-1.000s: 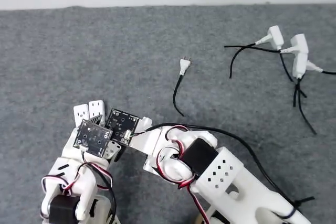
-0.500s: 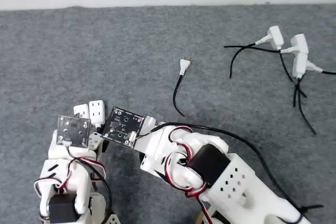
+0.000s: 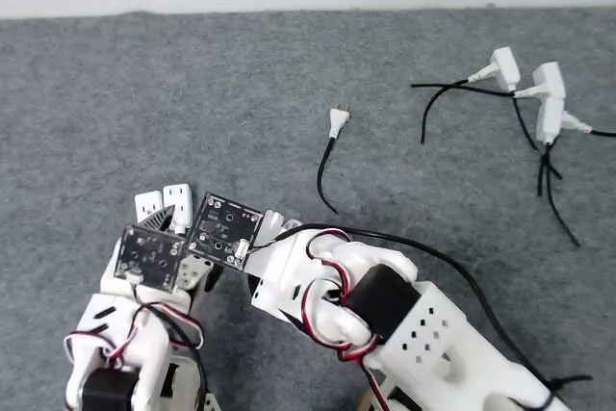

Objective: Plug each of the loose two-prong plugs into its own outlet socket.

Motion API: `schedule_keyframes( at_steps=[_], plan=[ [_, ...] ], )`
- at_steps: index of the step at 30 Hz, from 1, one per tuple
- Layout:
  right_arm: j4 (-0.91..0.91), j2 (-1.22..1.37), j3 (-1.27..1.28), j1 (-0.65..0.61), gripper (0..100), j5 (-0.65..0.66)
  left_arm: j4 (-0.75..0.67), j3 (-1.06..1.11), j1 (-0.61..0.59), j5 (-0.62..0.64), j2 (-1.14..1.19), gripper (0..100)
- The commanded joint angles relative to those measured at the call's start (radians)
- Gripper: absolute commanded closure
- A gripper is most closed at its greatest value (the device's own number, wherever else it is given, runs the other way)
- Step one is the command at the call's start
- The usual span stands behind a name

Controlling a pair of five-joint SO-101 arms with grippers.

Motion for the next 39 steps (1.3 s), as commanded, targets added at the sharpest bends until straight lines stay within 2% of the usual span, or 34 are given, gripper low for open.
schedule_keyframes(
  at_steps=[1,9,26,39],
  plan=[
    [-0.041,-0.019,0.006,0.013,98.9,0.003,0.035,-0.113,0.009,0.083,-0.017,71],
    [-0.051,0.035,0.011,0.013,98.9,0.003,0.089,-0.177,0.008,0.115,-0.017,71],
    [-0.035,-0.038,0.009,0.012,98.9,0.005,0.069,-0.073,0.018,0.114,-0.017,71],
    [0.033,-0.056,-0.089,0.013,98.9,0.006,0.069,-0.059,0.018,0.114,-0.017,71]
  ],
)
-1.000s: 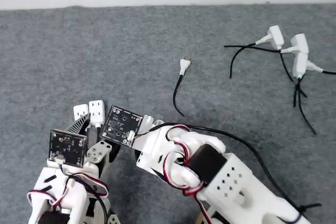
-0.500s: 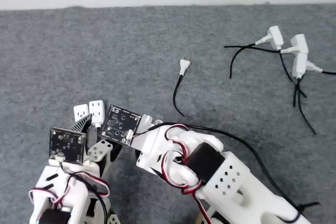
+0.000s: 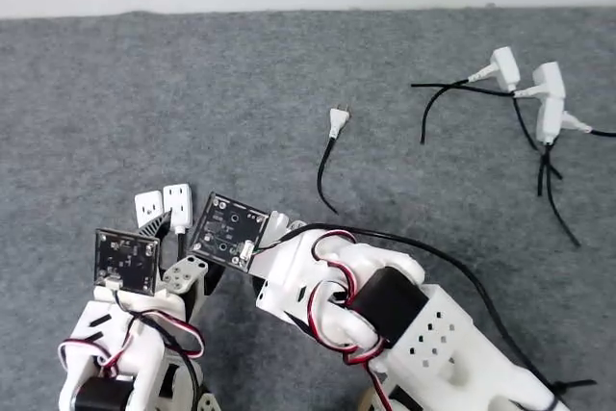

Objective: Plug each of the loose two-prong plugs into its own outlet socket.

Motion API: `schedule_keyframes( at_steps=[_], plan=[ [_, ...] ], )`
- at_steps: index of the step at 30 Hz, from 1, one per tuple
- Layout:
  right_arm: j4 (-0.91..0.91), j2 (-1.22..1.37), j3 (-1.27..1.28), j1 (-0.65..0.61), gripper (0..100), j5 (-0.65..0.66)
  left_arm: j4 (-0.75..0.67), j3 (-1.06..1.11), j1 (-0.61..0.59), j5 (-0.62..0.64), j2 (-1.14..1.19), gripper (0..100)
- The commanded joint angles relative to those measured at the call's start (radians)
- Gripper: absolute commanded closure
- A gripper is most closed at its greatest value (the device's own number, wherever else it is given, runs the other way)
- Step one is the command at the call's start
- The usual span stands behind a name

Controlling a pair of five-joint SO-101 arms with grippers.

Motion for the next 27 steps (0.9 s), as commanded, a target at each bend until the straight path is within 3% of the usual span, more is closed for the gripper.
schedule_keyframes(
  at_steps=[1,11,27],
  plan=[
    [0.004,-0.035,-0.078,0.008,98.9,0.008,-0.015,0.001,0.006,0.006,-0.017,71],
    [0.054,-0.025,-0.137,0.008,98.9,0.009,-0.015,-0.001,-0.002,0.005,-0.017,71],
    [-0.031,-0.024,-0.038,0.008,98.9,0.008,-0.003,-0.134,-0.055,0.046,-0.017,71]
  ],
)
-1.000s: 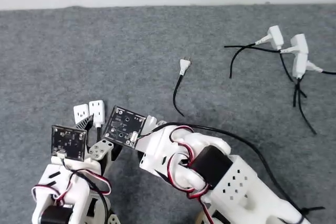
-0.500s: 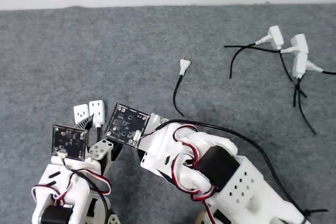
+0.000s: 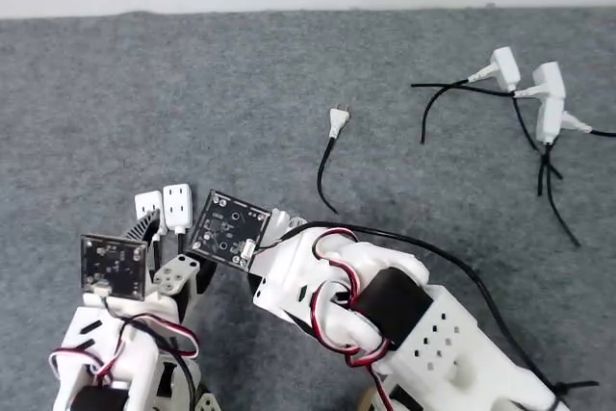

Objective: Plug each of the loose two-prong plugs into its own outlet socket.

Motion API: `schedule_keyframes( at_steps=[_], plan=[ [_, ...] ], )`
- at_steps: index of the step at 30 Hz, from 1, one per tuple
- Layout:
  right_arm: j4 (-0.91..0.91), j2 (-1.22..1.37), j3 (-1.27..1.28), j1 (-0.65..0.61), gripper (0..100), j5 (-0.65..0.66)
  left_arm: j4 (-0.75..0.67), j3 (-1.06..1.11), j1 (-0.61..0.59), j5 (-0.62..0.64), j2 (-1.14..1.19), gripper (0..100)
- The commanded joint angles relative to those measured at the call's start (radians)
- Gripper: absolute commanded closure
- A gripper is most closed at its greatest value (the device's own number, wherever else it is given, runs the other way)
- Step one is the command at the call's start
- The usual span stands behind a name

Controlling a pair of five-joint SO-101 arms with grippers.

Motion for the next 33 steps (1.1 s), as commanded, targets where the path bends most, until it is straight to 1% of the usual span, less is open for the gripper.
schedule_keyframes(
  at_steps=[1,10,13,15,25,30,33],
  plan=[
    [-0.025,-0.021,-0.006,0.012,98.9,0.008,0.003,-0.082,-0.006,0.025,-0.017,71],
    [-0.025,-0.021,-0.003,0.012,98.9,0.006,0.02,-0.093,-0.003,0.026,-0.017,71],
    [-0.025,-0.021,-0.003,0.012,98.9,0.006,0.035,-0.09,0.064,0.026,-0.017,71],
    [-0.025,-0.021,-0.003,0.012,98.9,0.006,0.035,-0.084,0.084,0.026,-0.017,71],
    [-0.015,-0.031,-0.008,0.012,98.9,0.005,0.011,-0.007,0.092,0.017,-0.017,71],
    [-0.012,-0.033,-0.018,0.012,98.9,0.006,0.0,0.038,0.092,-0.028,-0.017,71],
    [0.031,-0.033,-0.071,0.012,98.9,0.006,-0.002,0.053,0.092,-0.029,-0.017,71]
  ],
)
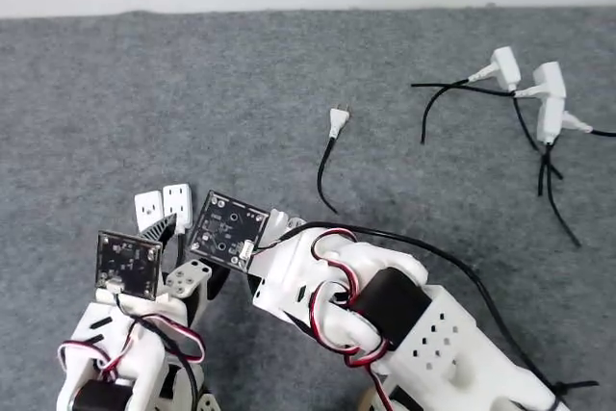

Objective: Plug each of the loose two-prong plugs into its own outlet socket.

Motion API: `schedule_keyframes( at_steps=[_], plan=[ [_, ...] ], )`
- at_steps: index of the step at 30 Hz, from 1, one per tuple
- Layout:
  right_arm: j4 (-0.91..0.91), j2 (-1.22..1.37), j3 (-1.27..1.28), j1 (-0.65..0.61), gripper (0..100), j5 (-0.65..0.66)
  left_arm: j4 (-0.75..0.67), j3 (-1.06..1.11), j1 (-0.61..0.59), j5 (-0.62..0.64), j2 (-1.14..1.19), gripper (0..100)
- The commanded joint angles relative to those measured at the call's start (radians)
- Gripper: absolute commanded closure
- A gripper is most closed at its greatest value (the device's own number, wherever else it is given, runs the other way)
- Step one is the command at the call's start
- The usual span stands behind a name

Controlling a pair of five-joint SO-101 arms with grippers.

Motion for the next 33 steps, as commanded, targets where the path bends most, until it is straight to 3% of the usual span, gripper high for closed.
schedule_keyframes(
  at_steps=[1,26,33],
  plan=[
    [0.045,-0.033,-0.086,0.013,98.9,0.006,-0.023,0.015,0.009,-0.018,-0.017,71],
    [0.01,-0.021,-0.138,0.013,98.9,0.012,-0.021,0.018,0.012,-0.018,-0.015,71],
    [-0.021,0.058,-0.16,0.013,98.9,0.009,-0.018,0.019,0.101,-0.018,-0.014,71]
  ],
)
